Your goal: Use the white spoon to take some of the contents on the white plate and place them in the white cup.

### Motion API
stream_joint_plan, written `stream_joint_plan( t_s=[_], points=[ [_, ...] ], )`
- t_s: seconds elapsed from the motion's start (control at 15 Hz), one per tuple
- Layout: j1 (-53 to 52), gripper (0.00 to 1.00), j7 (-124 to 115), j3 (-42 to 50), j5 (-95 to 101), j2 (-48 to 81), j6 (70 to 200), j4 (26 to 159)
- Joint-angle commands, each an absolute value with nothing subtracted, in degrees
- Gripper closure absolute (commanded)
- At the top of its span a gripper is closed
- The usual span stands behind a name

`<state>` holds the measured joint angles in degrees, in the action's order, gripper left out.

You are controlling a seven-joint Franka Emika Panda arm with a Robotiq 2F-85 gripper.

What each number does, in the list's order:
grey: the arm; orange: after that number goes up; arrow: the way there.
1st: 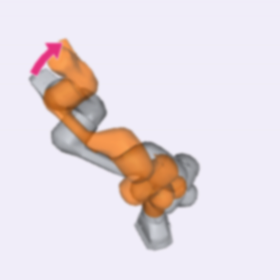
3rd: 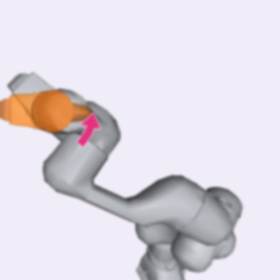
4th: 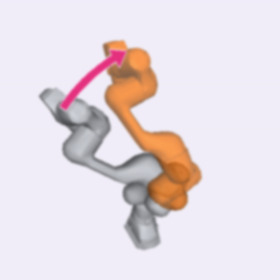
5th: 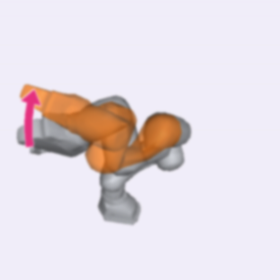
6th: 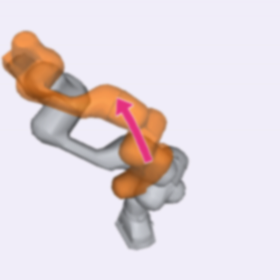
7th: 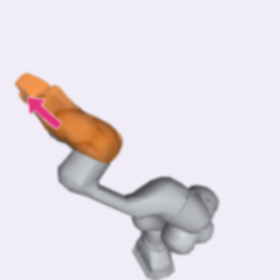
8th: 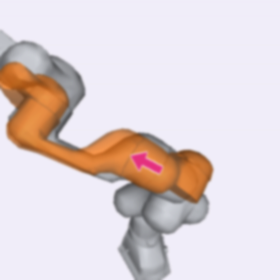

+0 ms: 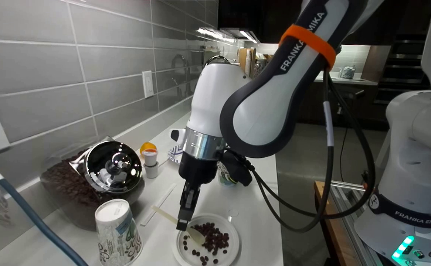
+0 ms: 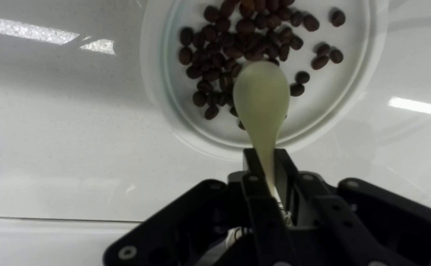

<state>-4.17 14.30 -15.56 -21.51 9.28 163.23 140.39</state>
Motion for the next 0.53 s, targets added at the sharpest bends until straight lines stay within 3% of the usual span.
stream_joint_plan(
  t_s=[0.0, 0.47],
  points=[
    [-5.3, 0.96, 11.4, -14.9, -19.6, 8.9, 165.4, 141.8],
    [-5.9, 0.96, 8.3, -13.8, -16.1, 7.9, 159.4, 141.8]
  ],
)
